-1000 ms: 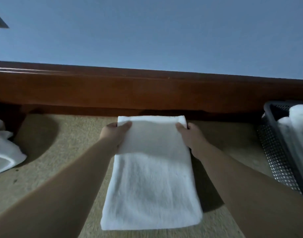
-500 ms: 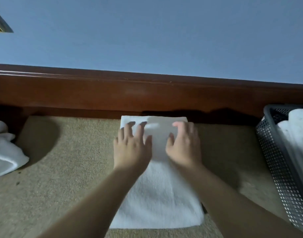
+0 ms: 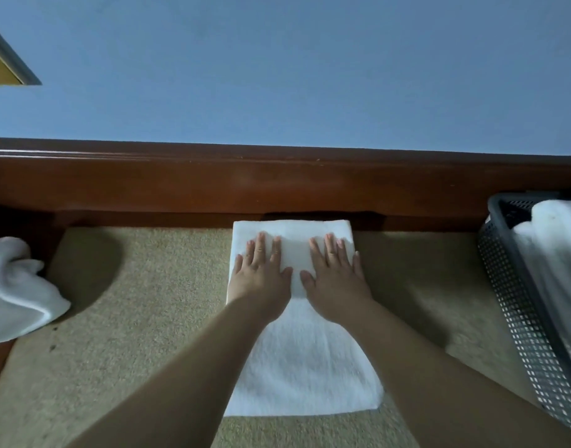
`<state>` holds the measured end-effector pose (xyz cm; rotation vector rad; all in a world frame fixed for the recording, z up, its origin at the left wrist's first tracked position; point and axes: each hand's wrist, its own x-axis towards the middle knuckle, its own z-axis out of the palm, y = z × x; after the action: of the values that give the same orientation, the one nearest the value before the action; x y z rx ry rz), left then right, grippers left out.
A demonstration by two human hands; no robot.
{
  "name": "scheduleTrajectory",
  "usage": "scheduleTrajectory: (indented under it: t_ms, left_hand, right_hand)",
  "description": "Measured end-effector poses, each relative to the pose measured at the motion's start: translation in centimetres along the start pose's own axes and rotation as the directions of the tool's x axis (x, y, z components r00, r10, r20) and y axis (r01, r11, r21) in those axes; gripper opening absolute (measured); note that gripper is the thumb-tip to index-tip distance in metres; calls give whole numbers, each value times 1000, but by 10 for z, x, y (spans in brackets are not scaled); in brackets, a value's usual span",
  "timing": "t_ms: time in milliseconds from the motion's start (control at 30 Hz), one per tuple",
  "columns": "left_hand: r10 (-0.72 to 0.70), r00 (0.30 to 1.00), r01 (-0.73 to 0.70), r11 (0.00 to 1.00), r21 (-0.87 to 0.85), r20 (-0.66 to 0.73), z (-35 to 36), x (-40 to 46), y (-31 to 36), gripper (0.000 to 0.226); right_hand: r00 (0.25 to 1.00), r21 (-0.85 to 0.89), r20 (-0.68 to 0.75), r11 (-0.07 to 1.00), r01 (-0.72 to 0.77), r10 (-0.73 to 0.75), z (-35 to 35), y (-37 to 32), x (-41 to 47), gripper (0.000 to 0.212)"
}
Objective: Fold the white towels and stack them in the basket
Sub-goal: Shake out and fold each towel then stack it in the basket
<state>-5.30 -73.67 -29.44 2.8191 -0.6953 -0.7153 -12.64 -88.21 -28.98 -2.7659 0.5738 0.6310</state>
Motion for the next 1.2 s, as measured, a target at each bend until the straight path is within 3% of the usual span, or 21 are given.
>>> scheduleTrajectory:
  t_ms: [133,267,467,633,800,900,1067,1200]
  left_hand:
    - [19,997,-24,998,-64,-80,4,-79,4,67]
    - [41,997,-44,998,-53,-65,37,-147,-3,66]
    - [116,982,-124,991,-52,-147,79,-149,-32,63]
    - [121,977,-130,991,-40,-177,91,-140,-31,65]
    - [72,997,-73,997,-32,-19,76,-143,-27,64]
    - [79,995,-78,997,-17,69,56,-152,-18,65]
    - [226,967,-234,970,64,116,62,-200,-35,82]
    - [265,964,-267,957,112,37,72,-206,-46,99]
  right_hand:
    - [999,72,-27,996,48,-46,2,-9,-64,65]
    - [994,77,-54,992,98,-94,55,-13,-137,62]
    - [970,-12,-211,992,123,-122,98,4,-141,62]
    - [966,-72,-226,991,112,-125,106,8,-131,64]
    - [982,-58,-136,991,123,-130,98,6,-133,65]
    - [972,-24,-153,984,176,-177,97,10,-147,64]
    - [927,-106,-157,939,327,-341,114,43,-187,65]
    - [909,-147,-164,920,362,-384,113,56,-193,75]
